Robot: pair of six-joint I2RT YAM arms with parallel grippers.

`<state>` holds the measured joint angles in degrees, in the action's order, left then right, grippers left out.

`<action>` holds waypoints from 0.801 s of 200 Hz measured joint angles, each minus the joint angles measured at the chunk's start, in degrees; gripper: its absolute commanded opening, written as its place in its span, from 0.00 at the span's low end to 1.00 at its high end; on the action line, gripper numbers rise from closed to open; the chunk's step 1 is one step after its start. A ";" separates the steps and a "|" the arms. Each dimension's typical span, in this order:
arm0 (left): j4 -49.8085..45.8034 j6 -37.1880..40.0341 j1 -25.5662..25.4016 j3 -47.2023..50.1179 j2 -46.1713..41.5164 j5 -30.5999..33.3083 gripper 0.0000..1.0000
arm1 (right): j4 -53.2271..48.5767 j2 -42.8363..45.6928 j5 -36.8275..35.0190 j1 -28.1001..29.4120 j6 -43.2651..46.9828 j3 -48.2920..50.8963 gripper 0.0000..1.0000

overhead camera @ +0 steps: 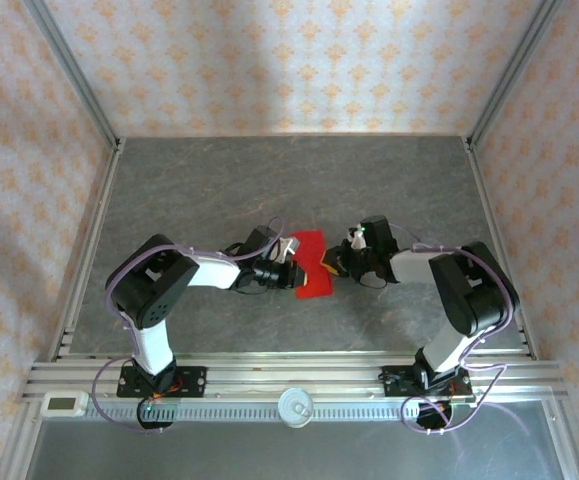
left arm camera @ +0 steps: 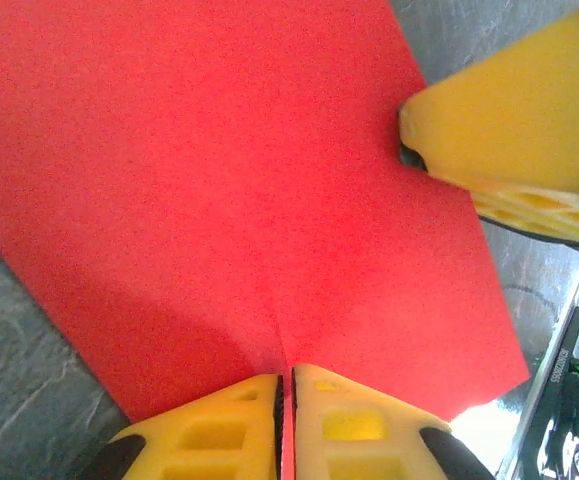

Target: Fold a paper plane with a square sheet of paper (pick it up from the middle)

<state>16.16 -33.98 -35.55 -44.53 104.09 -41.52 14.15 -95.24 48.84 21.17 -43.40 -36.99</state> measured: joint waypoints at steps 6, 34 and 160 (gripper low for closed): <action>-0.11 0.22 -0.09 0.00 -0.13 0.20 0.13 | -0.46 -0.35 -0.02 -0.02 0.42 -0.52 0.15; -0.37 1.84 -0.09 -0.04 -1.33 0.63 0.16 | -2.86 -1.90 -0.22 -0.74 2.43 -2.84 0.08; -3.74 22.60 -16.96 0.57 -15.21 26.47 0.51 | -5.11 -2.67 -0.42 -1.64 3.54 -3.93 0.05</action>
<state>12.43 -11.38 -52.51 -43.97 88.88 -15.05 9.04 -97.91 48.42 19.53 -39.86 -40.93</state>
